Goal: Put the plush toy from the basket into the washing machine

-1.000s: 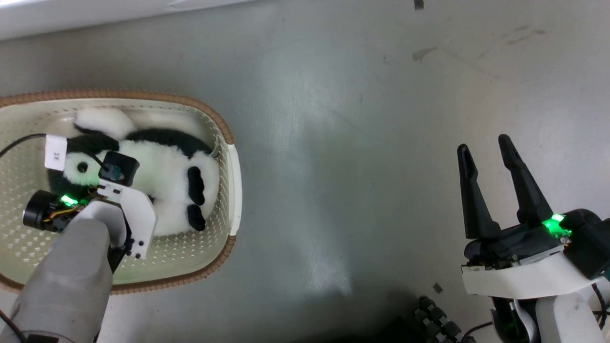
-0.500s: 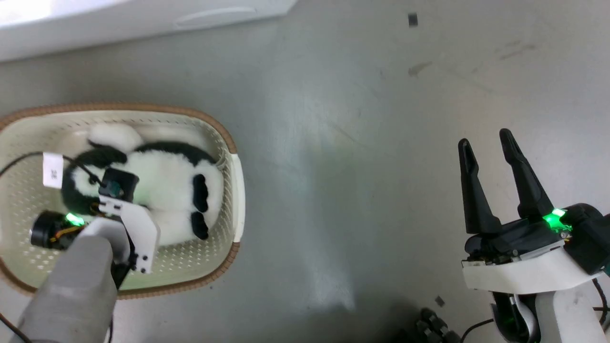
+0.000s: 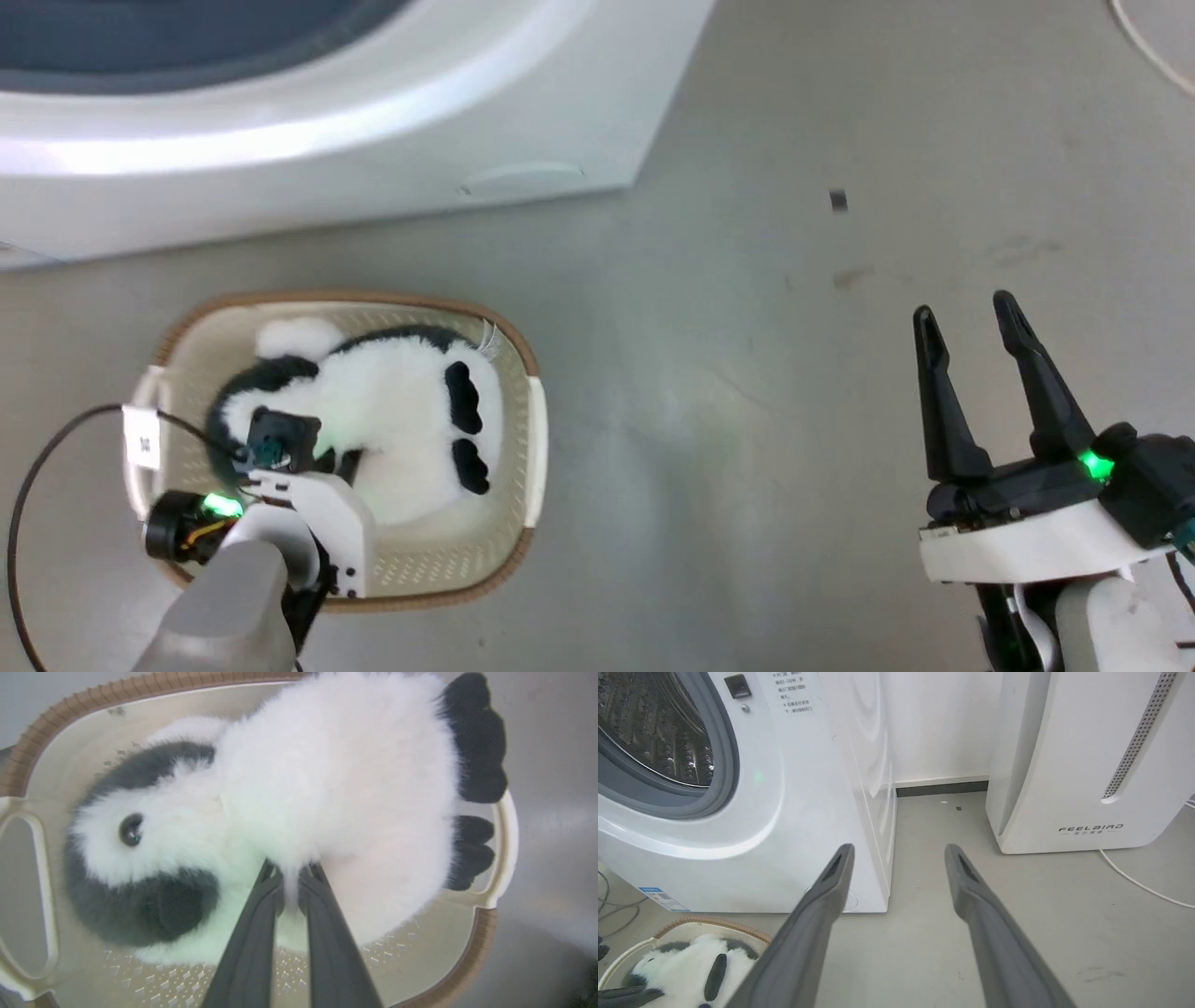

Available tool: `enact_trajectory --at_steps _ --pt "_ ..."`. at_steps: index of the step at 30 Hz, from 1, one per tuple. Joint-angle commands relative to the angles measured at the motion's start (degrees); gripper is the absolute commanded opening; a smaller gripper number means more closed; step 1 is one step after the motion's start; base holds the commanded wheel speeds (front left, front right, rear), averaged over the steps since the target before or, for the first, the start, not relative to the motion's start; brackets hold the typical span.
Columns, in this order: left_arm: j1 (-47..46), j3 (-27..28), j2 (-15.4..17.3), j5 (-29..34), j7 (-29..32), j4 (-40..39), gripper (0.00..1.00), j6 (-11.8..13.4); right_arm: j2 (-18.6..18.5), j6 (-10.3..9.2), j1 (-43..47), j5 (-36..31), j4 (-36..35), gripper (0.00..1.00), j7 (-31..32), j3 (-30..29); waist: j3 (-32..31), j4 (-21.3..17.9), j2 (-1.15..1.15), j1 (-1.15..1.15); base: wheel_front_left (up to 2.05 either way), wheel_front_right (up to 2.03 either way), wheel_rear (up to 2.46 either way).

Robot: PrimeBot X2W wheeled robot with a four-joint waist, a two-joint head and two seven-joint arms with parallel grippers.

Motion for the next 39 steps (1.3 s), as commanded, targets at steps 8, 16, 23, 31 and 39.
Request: enact_trajectory --at_steps 8,16,23,31,39 --pt "6.7 3.5 -0.8 0.0 -1.2 -13.1 0.00 1.5 0.0 -0.05 2.2 -2.1 0.1 1.00 -0.3 -1.9 -6.9 5.6 0.00 0.00 0.00 0.00 0.00" --pt "15.8 10.4 -2.3 3.2 -1.2 -30.8 0.00 4.7 0.0 -0.05 4.2 -3.7 0.6 1.00 -0.3 -2.7 -10.6 8.3 0.00 0.00 0.00 0.00 0.00" --pt "23.6 17.6 -5.0 9.5 -1.2 -50.1 0.00 6.0 0.0 -0.05 5.5 -4.8 0.7 1.00 -0.3 -2.8 -13.9 10.3 0.00 0.00 0.00 0.00 0.00" --pt "25.7 23.0 -7.3 15.3 -1.2 -65.8 0.00 5.2 0.0 -0.05 5.9 -4.7 0.3 1.00 -0.3 -2.1 -14.3 9.7 0.00 0.00 0.00 0.00 0.00" --pt "20.2 26.1 -5.1 17.7 -1.2 -68.7 0.00 3.7 0.0 -0.05 5.3 -4.0 -0.8 1.00 -0.3 -1.3 -11.5 6.5 0.00 0.00 0.00 0.00 0.00"
